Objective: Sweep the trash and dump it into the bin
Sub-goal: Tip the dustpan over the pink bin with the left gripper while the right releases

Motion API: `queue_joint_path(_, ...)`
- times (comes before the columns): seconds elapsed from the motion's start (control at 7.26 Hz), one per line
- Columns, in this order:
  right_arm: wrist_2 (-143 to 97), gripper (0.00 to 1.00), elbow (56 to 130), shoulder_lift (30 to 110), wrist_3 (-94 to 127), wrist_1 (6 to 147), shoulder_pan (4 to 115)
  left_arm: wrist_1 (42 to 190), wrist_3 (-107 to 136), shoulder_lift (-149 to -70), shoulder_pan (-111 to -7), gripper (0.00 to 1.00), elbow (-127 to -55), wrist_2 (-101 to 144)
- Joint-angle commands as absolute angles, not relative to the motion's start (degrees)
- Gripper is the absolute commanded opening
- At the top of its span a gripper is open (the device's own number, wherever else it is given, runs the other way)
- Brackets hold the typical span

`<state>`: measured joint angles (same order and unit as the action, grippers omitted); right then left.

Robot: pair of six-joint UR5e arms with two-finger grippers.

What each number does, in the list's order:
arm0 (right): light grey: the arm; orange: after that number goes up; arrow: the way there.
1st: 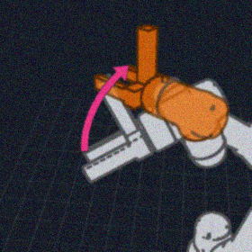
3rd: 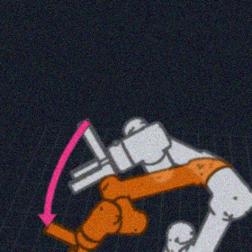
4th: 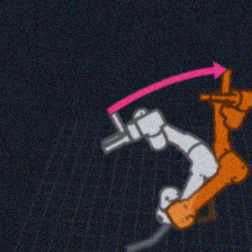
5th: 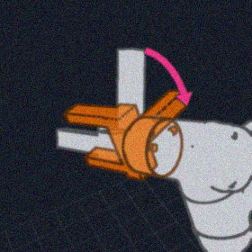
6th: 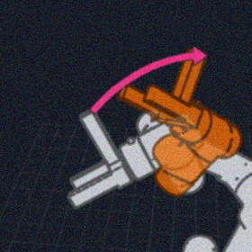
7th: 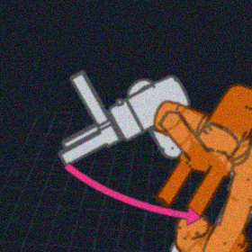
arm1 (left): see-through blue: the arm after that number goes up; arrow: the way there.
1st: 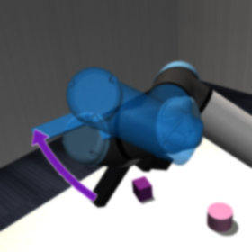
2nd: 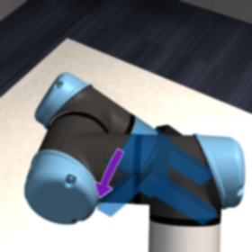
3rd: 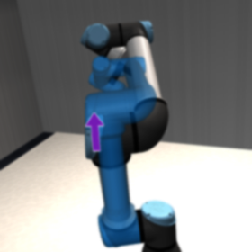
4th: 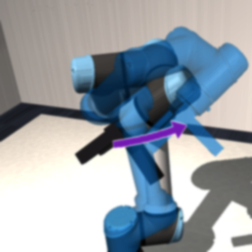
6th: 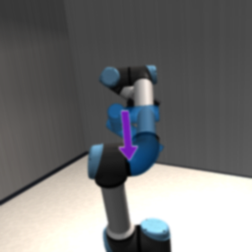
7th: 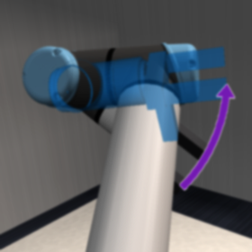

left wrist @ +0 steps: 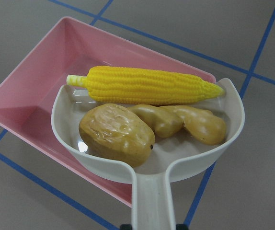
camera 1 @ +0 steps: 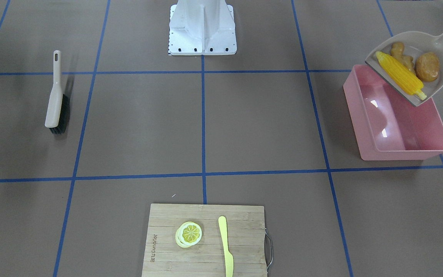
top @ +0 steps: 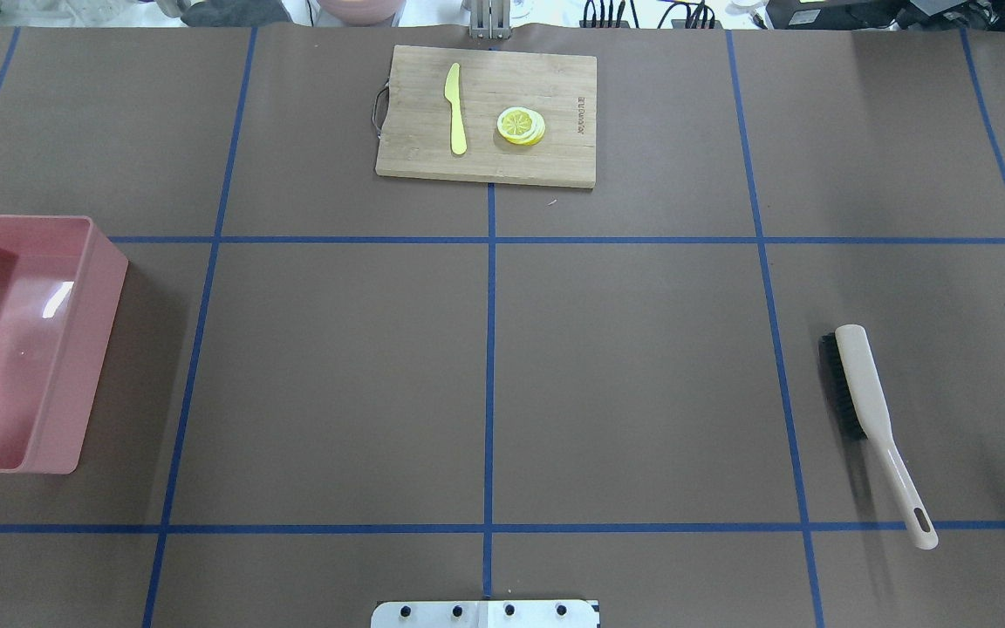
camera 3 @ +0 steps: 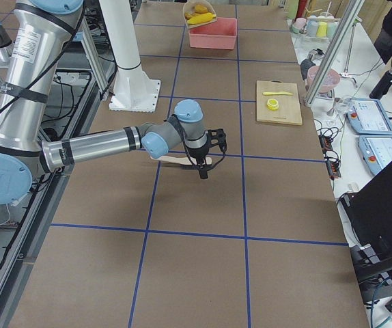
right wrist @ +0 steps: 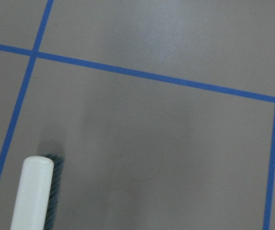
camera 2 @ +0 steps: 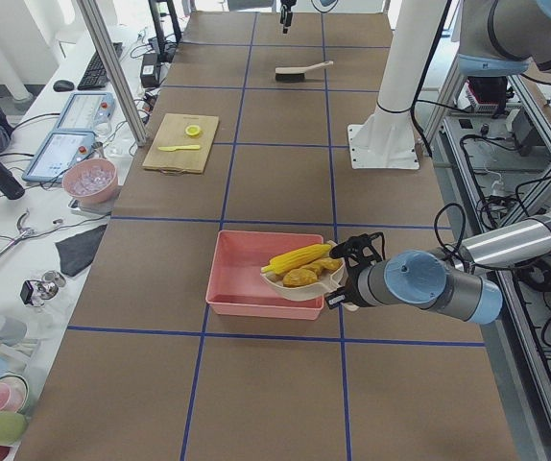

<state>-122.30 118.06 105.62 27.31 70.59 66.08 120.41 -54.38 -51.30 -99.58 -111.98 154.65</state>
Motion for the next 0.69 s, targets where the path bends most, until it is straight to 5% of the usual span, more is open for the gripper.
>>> queue_joint_path(0.0, -121.56, 1.0, 117.6, 102.58, 24.43, 76.88, 69.86, 111.41, -58.59, -51.76, -101.5, 0.0, -114.59, 151.72)
queue_joint_path(0.55, -121.55, 1.0, 107.95, 100.13, 25.13, 77.25, 77.85, 95.19, -68.98, -56.77, -104.41, 0.0, -118.12, 144.51)
